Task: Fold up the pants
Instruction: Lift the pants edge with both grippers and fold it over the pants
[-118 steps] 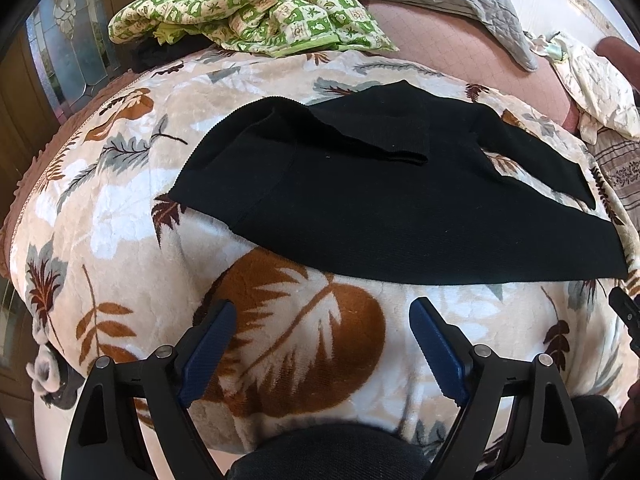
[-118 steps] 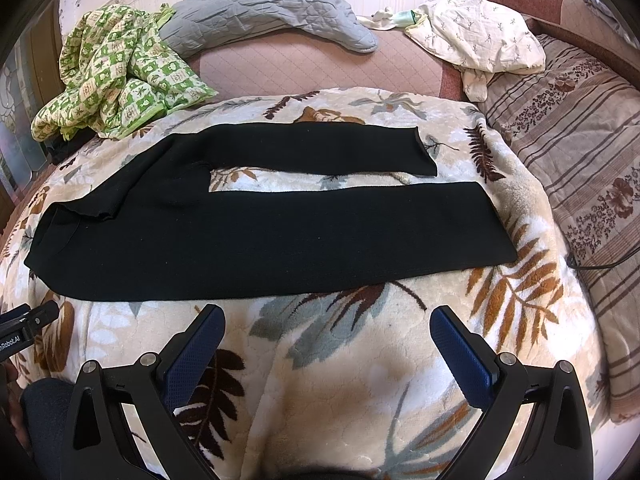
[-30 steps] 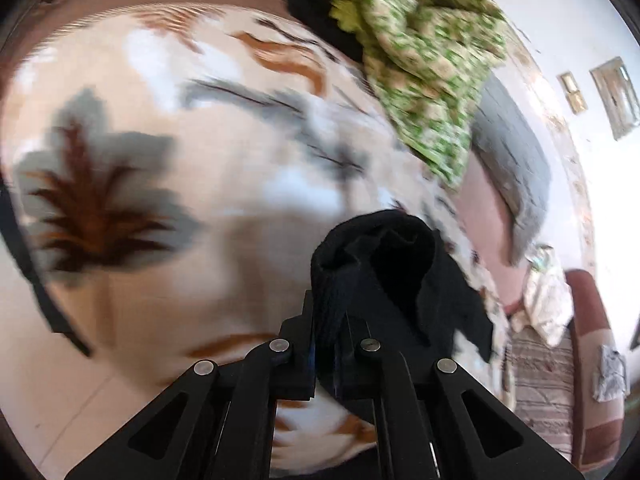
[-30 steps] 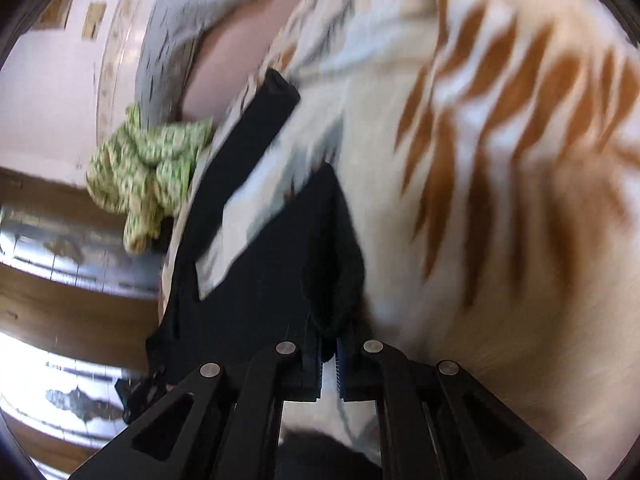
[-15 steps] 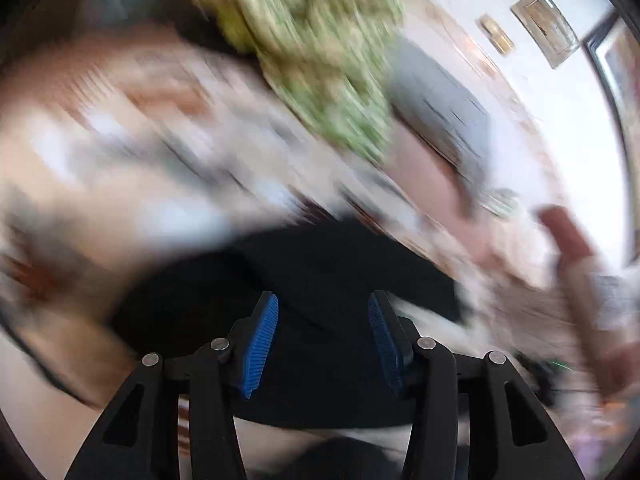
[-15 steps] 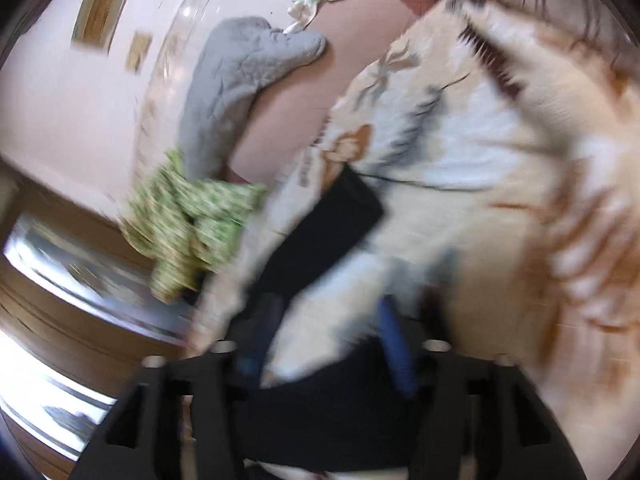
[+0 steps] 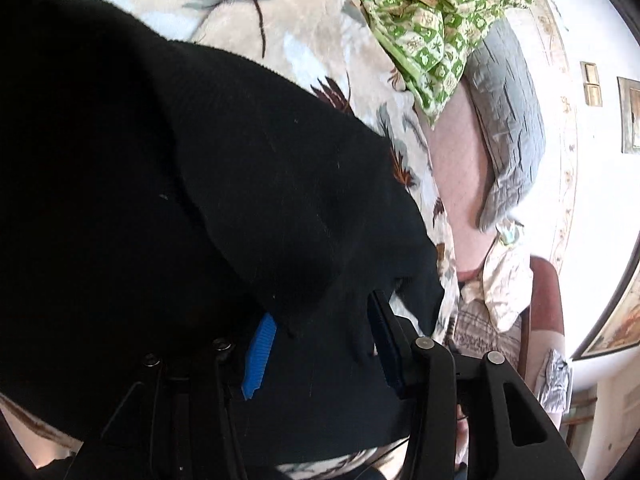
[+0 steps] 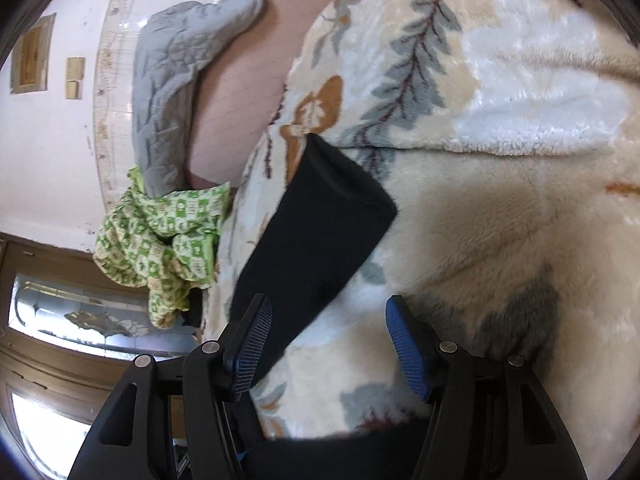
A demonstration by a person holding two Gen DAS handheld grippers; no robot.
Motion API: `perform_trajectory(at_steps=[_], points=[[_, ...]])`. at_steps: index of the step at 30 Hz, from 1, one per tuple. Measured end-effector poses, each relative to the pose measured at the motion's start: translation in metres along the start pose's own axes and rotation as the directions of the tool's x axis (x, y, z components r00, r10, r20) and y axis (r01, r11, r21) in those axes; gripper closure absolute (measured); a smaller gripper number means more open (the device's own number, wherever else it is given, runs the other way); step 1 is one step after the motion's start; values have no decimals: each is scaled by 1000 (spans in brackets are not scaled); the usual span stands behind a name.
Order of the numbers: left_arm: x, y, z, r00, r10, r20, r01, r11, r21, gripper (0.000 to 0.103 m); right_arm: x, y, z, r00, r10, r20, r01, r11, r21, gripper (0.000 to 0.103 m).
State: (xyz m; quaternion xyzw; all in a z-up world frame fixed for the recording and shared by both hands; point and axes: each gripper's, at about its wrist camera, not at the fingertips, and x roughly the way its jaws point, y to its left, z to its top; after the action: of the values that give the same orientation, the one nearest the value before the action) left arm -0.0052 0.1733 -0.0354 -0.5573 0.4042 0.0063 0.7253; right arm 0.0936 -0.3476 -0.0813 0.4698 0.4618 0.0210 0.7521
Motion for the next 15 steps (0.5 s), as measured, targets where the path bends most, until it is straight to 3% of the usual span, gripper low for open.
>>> perform_trajectory(at_steps=[1,3,6,7,10,15], points=[[-2,0,-2,1000,8,12,-8,1000,2,81,3,1,2,1000,3,8,-3,1000,-6,43],[-6,6,-6,1000,9,8,-9,1000,-5,98,9,6,8,1000,-1,8,1,1000,-28,43],[-5,5,-9,1000,-7,18,7,1000,-10,99,20,12,18,999,-33,12,34,998,-48,47],[-7,5,-9,1000,-15,21,15,1000,-6,99,24,14,22,998,-63,19,64,996,-54,54],[-16,-5,-4,998,-39,51,38,999,29,99,26,12,27,982,-181,50,184,981,-66,99],[-61,-17,35,975,-57,214,39,996,84,99,-1,27,6,966,-234,106,250,951,-181,100]])
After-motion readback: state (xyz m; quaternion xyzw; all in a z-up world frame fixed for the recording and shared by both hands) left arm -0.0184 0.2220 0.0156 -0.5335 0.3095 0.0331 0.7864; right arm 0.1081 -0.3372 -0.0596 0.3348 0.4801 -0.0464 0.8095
